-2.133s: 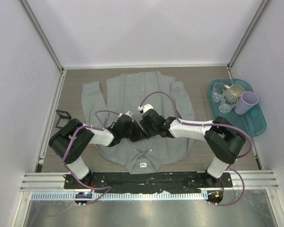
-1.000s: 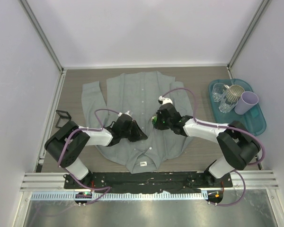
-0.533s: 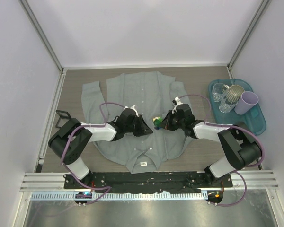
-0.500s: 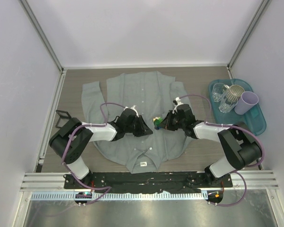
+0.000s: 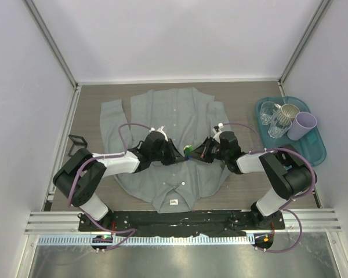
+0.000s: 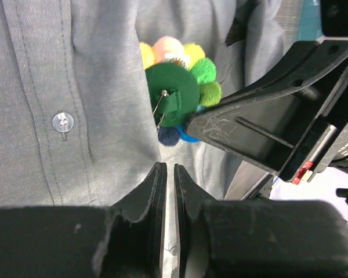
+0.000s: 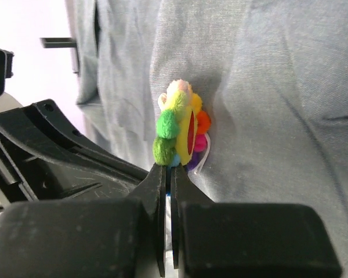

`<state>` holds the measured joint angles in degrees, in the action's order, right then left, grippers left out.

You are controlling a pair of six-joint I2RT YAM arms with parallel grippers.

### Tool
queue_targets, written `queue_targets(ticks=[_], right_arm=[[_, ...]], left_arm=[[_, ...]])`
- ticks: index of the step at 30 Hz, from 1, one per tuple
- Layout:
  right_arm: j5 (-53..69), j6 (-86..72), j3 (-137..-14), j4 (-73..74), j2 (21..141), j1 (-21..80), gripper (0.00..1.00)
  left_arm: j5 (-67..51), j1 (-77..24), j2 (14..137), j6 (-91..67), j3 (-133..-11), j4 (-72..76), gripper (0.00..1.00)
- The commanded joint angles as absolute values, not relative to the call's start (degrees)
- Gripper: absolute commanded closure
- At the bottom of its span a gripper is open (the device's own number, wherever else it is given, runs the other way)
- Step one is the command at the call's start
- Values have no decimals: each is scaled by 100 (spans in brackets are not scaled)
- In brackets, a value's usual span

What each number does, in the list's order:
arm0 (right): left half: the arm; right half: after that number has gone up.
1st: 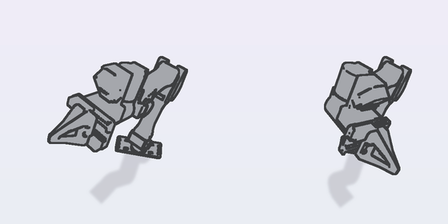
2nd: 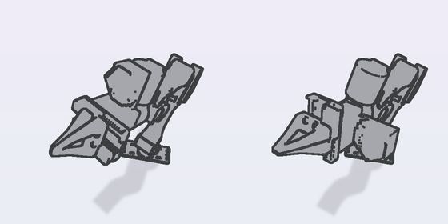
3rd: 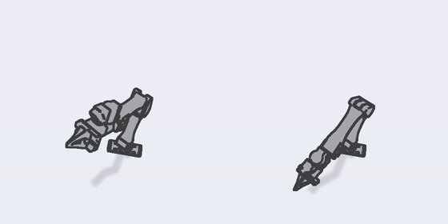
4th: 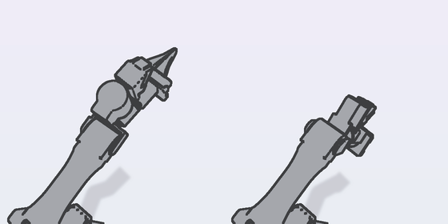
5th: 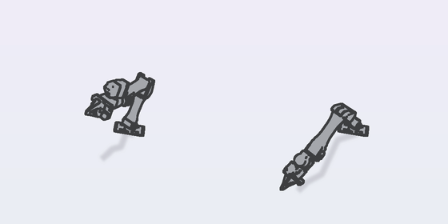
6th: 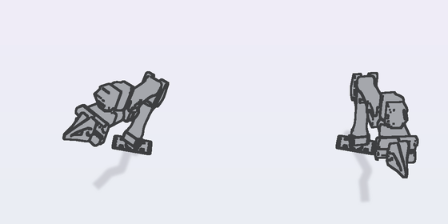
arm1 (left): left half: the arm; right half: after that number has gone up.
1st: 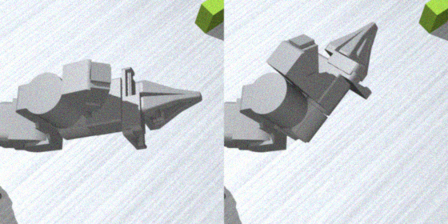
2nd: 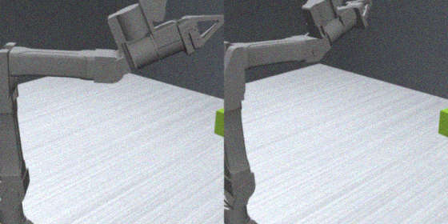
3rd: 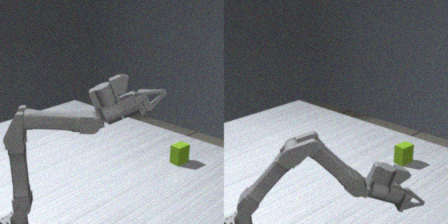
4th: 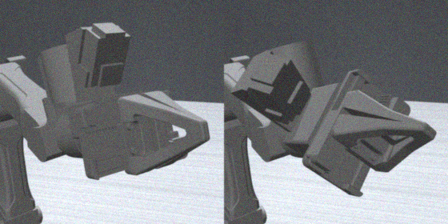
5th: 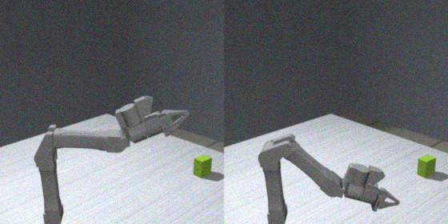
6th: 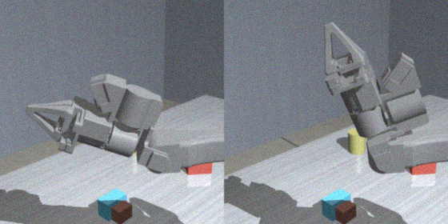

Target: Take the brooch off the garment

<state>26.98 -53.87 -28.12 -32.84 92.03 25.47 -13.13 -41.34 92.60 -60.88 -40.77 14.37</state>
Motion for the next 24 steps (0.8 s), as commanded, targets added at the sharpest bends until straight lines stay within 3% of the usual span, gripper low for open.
queue_targets(ticks=[1,14,24], right_arm=[[3243,-6318,-2733,-4403,9106,2558,99],[2980,-5415,-2575,-3218,9044,2066,99],[2048,-3947,-2935,-1241,8658,2030,97]], left_arm=[[-1134,-4043,8930,-5845,-4131,1240,86],[-1476,-4025,9852,-5827,-4254,1599,84],[-1617,-4043,10046,-5818,-4245,1758,85]])
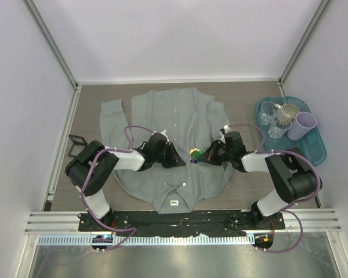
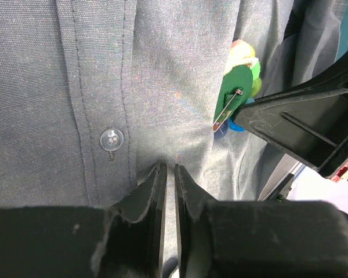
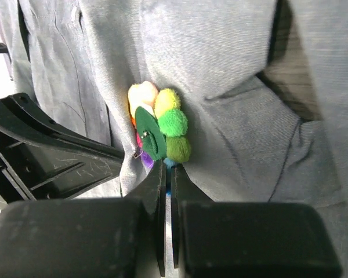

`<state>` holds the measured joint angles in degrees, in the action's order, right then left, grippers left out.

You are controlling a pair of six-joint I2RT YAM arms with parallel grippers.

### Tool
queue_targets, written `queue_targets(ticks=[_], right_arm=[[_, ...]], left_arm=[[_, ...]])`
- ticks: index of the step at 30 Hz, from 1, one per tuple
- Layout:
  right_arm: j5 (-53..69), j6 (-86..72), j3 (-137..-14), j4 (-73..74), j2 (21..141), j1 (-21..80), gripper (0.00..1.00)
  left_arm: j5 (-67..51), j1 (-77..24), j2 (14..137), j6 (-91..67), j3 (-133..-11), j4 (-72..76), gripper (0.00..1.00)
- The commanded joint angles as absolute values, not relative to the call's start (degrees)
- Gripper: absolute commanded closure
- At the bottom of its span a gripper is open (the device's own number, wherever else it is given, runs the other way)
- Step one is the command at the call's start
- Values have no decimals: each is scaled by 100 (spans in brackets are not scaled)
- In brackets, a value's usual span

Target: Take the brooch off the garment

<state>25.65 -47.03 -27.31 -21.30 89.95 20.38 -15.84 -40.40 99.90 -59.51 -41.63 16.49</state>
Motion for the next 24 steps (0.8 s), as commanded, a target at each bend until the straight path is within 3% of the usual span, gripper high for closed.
queue_targets(ticks=[1,15,24], right_arm=[[2057,-3877,-2944,-1213,8631,2022,96],[2268,-4711,-2531,-2118,7867,2030,66],[2207,-4711,-2628,-2355,8199,2197,53]], left_arm=[[-1635,-4043,10055,-5818,-4245,1758,86],[-1837,-4412,10143,-6143,-4333,2100,88],[-1863,-4456,10178,-6223,-4342,2215,89]])
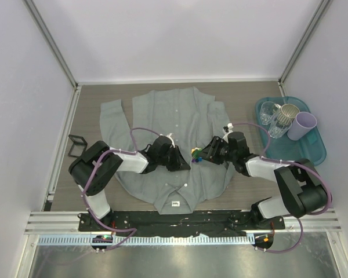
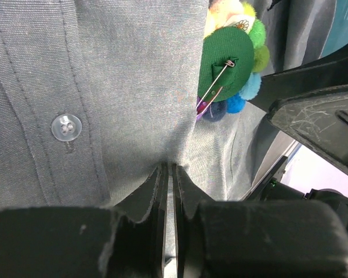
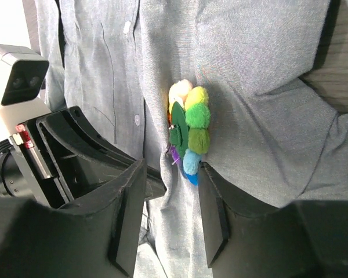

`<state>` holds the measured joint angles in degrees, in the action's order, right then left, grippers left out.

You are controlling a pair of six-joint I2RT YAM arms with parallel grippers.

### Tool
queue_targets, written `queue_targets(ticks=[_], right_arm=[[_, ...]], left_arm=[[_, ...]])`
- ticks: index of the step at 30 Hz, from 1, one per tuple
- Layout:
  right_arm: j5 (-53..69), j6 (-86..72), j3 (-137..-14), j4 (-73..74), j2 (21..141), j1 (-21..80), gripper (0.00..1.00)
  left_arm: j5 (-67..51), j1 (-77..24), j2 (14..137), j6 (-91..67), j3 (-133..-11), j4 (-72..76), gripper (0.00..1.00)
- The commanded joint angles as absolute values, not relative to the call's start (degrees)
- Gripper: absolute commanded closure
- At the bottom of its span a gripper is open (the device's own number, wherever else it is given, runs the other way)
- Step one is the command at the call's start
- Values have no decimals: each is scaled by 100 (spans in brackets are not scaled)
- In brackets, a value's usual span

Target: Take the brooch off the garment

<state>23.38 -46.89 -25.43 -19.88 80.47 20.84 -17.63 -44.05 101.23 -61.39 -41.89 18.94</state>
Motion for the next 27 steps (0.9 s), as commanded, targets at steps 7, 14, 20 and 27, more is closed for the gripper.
queue_targets(ticks=[7,14,20,27], right_arm=[[1864,-4527,-2865,-2154,8472,2417,51],[1574,-4719,-2909,-2171,8674,2478,55],[1292,-4930,-2997,-2058,8824,2637,60],[853,-4966,-3111,-1732,8798,2830,56]], left_arm=[[-1881,-4482,10222,-6258,-4342,2285,89],[-1881,-4526,10274,-6302,-4333,2364,89],[-1863,-4553,10283,-6319,-4298,2408,90],[-1854,-4561,10292,-6337,-4254,2470,90]])
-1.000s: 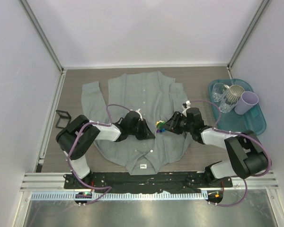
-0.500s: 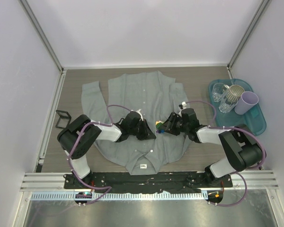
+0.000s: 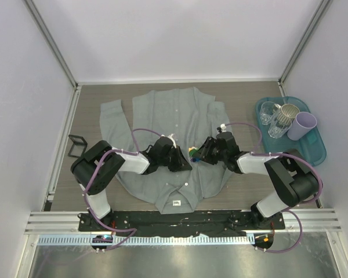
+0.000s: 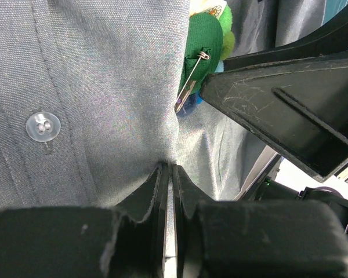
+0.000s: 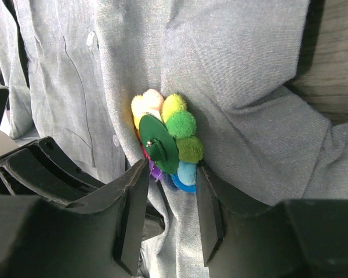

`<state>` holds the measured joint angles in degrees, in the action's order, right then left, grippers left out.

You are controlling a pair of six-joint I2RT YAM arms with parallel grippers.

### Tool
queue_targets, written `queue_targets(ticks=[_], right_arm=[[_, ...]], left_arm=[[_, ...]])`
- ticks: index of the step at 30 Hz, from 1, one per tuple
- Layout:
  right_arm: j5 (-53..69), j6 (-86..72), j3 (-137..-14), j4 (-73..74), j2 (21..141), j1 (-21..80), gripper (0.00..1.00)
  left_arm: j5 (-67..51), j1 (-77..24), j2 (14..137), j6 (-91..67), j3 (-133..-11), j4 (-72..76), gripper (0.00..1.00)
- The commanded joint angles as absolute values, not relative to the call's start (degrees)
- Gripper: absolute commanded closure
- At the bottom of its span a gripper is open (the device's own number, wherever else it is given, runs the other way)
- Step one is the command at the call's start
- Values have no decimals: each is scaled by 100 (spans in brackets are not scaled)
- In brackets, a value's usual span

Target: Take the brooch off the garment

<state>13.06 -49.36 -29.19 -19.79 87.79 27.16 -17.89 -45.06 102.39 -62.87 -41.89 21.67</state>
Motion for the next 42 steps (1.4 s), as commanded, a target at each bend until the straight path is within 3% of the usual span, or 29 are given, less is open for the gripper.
queue_targets(ticks=[1,4,6,10,15,19,31,42], right_arm=[[713,-4922,-3172,-1636,8789,2847,55],[380,-4860,-3243,-1310,8719,2927,48],[264,-4860,-3243,-1213,8692,2944,48],[97,-4852,-3287,-1143,8797,2979,58],[-165,-4904,-3287,-1143,9044,3076,61],[-220,-4913,-3147,-1204,9000,3103,70],[448,-4456,-2602,-2548,8684,3103,93],[580,-4482,-2514,-2900,8526,3103,99]], left_arm=[[-1854,-4562,10292,-6337,-4245,2487,90],[-1846,-4562,10292,-6346,-4219,2513,90],[-1837,-4570,10309,-6354,-4210,2531,90],[-1854,-4579,10310,-6381,-4192,2575,90],[-1854,-4588,10283,-6381,-4175,2584,90],[-1854,-4588,10222,-6372,-4140,2566,90],[-2092,-4351,9739,-6171,-4315,2136,85],[-2285,-3823,9764,-5432,-5017,1258,79]])
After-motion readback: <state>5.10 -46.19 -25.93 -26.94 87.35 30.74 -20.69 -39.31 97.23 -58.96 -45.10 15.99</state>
